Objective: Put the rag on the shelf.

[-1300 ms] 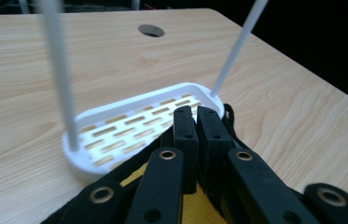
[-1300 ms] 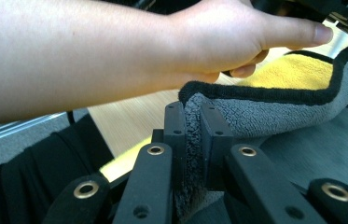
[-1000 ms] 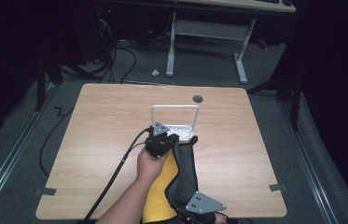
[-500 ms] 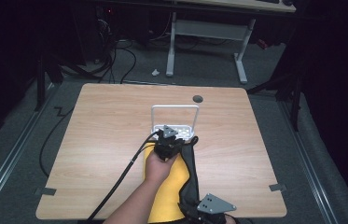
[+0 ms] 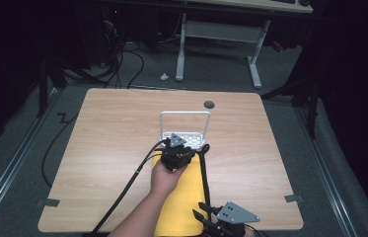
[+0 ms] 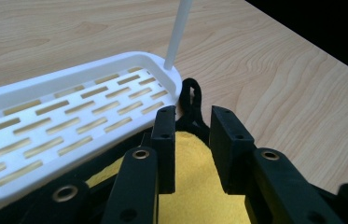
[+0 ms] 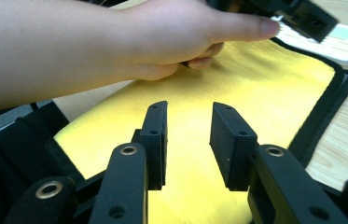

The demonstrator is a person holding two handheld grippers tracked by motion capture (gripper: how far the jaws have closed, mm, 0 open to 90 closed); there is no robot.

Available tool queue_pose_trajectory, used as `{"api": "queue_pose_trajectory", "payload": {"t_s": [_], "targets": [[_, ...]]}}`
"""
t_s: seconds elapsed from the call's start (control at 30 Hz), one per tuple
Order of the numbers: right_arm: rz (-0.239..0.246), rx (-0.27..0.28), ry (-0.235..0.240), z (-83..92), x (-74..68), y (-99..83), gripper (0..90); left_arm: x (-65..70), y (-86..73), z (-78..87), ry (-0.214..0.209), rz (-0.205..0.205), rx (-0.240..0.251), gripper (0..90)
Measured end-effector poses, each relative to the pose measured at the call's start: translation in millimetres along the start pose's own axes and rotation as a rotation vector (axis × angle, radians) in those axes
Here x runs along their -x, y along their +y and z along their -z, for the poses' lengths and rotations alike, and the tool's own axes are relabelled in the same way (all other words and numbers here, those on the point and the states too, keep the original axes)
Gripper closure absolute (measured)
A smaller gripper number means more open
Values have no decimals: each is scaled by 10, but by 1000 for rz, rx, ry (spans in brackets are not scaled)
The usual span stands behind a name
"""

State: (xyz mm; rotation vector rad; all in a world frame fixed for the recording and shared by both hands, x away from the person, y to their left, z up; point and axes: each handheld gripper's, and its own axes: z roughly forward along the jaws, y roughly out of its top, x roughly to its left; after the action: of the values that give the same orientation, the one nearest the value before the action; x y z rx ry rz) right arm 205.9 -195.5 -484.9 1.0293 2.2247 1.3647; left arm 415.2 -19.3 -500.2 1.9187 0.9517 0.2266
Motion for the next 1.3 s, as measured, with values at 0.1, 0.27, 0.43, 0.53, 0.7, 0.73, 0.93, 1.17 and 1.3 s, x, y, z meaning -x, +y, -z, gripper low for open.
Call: {"api": "queue_pose_trajectory", "payload": {"t_s": [0.1, 0.27, 0.43, 0.53, 0.7, 0.73, 0.93, 1.17, 1.3], "targets": [[-1, -1, -6, -8, 13, 3, 677, -25, -36, 57, 7, -4, -2, 713], [-2, -19, -22, -63, 37, -29, 685, -87, -80, 197, 12, 3, 15, 709], [-5, -31, -33, -109, 58, -52, 693, -210, -176, 356, 46, 12, 29, 705], [-8, -34, -35, -131, 67, -62, 694, -313, -275, 440, 61, 33, 27, 705], [-14, -39, -39, -147, 82, -97, 697, -426, -432, 595, 83, 35, 25, 702], [-14, -39, -39, -147, 82, -97, 697, -450, -465, 630, 86, 37, 25, 702], [-24, -45, -42, -152, 104, -118, 700, -515, -649, 807, 99, 52, 17, 691], [-29, -52, -65, -173, 161, -124, 710, -375, -841, 974, 82, 2, -11, 664], [-12, -66, -100, -263, 279, -55, 718, -265, -861, 988, 78, -45, -41, 658]]}}
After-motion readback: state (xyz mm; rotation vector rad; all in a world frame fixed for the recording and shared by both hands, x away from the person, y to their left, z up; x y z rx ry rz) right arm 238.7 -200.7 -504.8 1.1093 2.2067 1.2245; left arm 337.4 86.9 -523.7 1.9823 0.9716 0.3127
